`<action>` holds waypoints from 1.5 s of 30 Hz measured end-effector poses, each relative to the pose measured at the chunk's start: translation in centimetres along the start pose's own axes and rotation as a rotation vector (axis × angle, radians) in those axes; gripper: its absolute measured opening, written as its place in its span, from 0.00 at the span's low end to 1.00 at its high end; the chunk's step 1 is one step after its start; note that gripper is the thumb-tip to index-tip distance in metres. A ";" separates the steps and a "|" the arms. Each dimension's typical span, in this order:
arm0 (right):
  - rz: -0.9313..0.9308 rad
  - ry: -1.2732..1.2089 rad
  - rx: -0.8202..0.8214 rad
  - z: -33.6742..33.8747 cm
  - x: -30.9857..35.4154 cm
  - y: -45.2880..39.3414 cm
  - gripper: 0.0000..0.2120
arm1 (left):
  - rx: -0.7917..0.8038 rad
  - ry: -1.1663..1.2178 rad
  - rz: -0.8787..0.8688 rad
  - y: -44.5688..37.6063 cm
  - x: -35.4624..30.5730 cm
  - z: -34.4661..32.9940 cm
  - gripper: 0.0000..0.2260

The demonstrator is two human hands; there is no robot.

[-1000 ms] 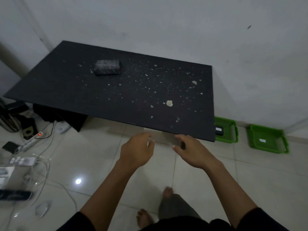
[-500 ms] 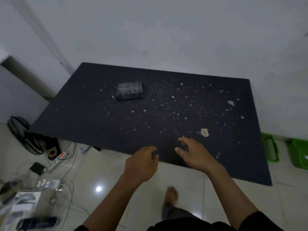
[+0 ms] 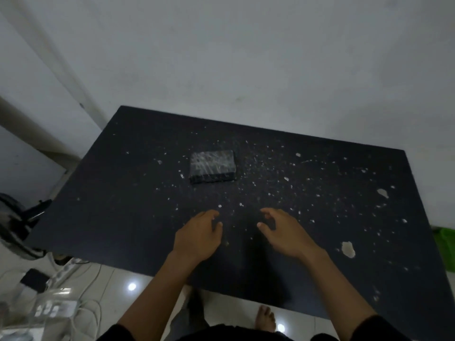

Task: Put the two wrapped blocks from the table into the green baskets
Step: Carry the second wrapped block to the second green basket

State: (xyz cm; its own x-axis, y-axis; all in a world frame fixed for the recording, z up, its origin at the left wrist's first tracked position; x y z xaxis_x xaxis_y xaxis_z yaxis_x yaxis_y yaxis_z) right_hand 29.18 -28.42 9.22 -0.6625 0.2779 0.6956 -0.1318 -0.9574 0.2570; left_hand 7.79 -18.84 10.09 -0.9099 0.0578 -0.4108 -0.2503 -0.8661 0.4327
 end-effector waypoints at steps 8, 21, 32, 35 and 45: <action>-0.093 -0.007 -0.090 -4.7 5.0 -9.4 0.24 | 0.015 -0.008 -0.030 -13.5 6.7 5.2 0.22; 0.084 0.485 -0.023 -8.0 5.4 -22.3 0.38 | -0.140 -0.309 -0.219 -25.6 11.0 2.6 0.30; 0.102 0.540 -0.059 -8.0 3.2 -23.5 0.36 | -0.160 -0.315 -0.198 -26.3 11.3 2.3 0.30; 0.055 0.540 -0.092 -7.6 2.7 -22.4 0.36 | -0.164 -0.313 -0.205 -26.2 11.2 2.3 0.30; -0.062 0.553 -0.164 -7.3 0.9 -16.6 0.39 | -0.174 -0.294 -0.209 -25.9 11.2 2.3 0.30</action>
State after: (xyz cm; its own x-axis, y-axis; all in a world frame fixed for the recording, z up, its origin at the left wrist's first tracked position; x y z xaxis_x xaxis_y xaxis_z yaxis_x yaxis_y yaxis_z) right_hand 25.34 -12.88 0.72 -0.9309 0.2935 0.2173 -0.2659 -0.9526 0.1476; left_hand 3.34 5.38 -3.90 -0.9075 0.3596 -0.2172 -0.4034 -0.8903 0.2113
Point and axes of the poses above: each hand's wrist, its own y-axis away from the middle knuckle, its own z-axis out of the back of the hand, x = y × z, the point moved 4 cm from there along -y, towards the middle knuckle, and after that the axes turned 14 degrees about z, right-handed, at the moved point
